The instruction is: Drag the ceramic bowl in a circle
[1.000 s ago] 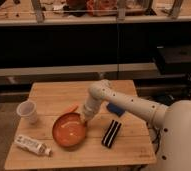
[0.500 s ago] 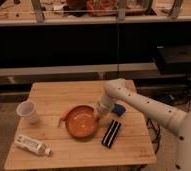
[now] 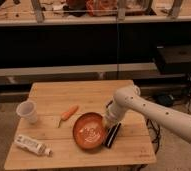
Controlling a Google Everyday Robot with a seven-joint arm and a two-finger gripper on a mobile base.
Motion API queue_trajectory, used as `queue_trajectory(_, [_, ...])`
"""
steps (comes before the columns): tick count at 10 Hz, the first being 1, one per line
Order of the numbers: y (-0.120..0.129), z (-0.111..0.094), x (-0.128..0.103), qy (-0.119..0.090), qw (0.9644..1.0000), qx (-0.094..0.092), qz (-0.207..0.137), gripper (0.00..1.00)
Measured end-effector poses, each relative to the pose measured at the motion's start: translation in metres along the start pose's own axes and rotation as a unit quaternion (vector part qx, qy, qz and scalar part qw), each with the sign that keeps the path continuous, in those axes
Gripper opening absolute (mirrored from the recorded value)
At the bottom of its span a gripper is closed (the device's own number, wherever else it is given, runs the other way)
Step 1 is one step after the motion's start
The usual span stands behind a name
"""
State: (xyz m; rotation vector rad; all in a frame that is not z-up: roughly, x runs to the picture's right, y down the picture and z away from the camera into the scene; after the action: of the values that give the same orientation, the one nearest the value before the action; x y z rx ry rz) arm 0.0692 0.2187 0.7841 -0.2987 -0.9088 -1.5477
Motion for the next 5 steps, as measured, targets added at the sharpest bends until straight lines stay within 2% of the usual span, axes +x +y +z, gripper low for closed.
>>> queue_trajectory(2, [-0.014,0.016,-0.02,-0.029,0.9993,-0.003,-0.023,0.0])
queue_trajectory(5, [-0.06,0.036,-0.014,-0.049,0.9961,-0.003,-0.073,0.0])
